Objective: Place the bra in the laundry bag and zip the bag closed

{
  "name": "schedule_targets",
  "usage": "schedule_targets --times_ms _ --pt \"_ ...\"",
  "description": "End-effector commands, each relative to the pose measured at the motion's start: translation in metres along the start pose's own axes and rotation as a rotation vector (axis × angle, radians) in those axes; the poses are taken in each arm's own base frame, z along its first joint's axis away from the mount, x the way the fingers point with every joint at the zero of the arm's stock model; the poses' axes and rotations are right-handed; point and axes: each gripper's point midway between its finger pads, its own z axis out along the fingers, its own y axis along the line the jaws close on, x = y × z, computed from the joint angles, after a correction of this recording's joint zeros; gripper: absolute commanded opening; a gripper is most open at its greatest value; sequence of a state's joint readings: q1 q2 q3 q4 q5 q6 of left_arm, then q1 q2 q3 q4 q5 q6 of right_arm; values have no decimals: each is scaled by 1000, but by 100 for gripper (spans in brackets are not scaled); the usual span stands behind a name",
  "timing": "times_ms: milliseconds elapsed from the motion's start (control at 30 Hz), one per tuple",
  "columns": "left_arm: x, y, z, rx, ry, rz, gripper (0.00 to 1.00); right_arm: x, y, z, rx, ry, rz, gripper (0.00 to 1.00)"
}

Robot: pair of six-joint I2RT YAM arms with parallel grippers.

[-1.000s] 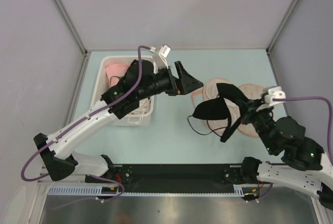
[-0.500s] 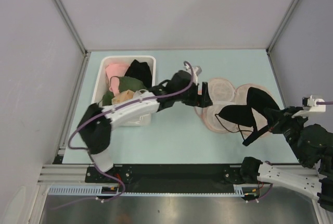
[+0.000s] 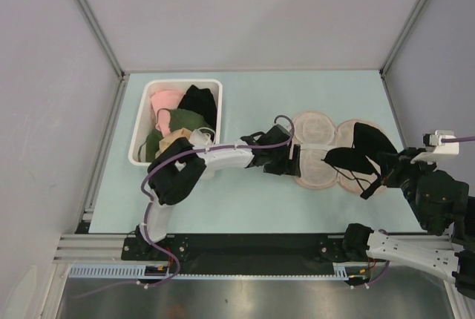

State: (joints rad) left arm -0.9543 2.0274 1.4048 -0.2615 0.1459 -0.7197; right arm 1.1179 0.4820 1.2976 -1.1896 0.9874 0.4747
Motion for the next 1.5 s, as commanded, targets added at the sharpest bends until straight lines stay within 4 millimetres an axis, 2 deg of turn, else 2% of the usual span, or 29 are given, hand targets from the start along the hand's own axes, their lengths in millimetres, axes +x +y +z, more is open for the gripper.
schedule_targets --times_ms 0,67,100,200,267,300,333,367,433,467,500,533,600,633,733,767,833,867,900,933,967,1033,1100,1133,1167,1200,1333,1367,1467 --pt "-2 -20 17 92 3 -68 75 -4 4 5 18 -16 3 0" --pt "-2 -19 21 98 5 -84 68 1 7 7 17 -5 -11 0" --pt "-4 -19 21 97 -3 -87 54 3 8 7 16 2 -26 0" --pt "-7 -11 14 83 -33 -93 34 6 12 10 18 17 -54 0" --pt "-5 3 5 62 -45 -103 21 7 13 10 8 21 -49 0" --pt "-3 9 3 52 -46 -101 1 9 15 11 4 24 -49 0" --pt "-4 15 -2 43 -52 -101 0 10 17 11 -6 26 -46 0" --pt "6 28 -3 12 -40 -89 0 11 18 10 -17 28 -46 0" --pt "7 33 -17 0 -55 -72 0 15 31 12 -70 42 -52 0" --pt "20 47 -19 -34 -38 -58 0 19 41 13 -105 57 -65 0" --pt "18 47 -31 -41 -65 -45 0 21 47 15 -115 67 -78 0" --pt "31 61 -34 -76 -48 -35 0 24 52 17 -120 78 -96 0" --pt "30 67 -49 -100 -85 -20 0 32 66 23 -129 113 -152 0" --pt "40 77 -53 -119 -70 -6 0 35 70 25 -129 123 -170 0" --pt "50 85 -66 -133 -64 14 0 42 86 33 -143 150 -222 0" --pt "52 85 -69 -129 -64 21 0 48 99 35 -190 173 -219 0" --pt "54 82 -82 -105 -78 37 22 55 96 52 -151 218 -239 0" --pt "53 78 -89 -86 -96 44 32 70 115 54 -259 285 -219 0" --pt "50 71 -96 -54 -126 56 50 69 99 70 -208 301 -196 0" --pt "48 63 -112 -13 -163 73 57 75 103 76 -243 331 -171 0" --pt "47 59 -120 6 -177 79 63 76 117 75 -342 352 -125 0" --pt "45 52 -137 38 -204 100 66 74 109 85 -341 354 -81 0" --pt "40 35 -165 114 -255 127 70 76 121 84 -434 410 -54 0" --pt "42 32 -171 140 -267 151 73 83 115 95 -427 463 -44 0" --pt "37 15 -191 224 -316 183 77 89 124 89 -496 514 -24 0" --pt "36 10 -197 252 -337 201 79 89 125 90 -511 527 -18 0" --pt "23 4 -212 283 -428 241 82 94 130 86 -586 578 19 0" --pt "17 0 -214 290 -457 247 81 93 126 88 -579 579 43 0" --pt "3 -9 -210 327 -525 296 81 94 124 88 -610 591 97 0"
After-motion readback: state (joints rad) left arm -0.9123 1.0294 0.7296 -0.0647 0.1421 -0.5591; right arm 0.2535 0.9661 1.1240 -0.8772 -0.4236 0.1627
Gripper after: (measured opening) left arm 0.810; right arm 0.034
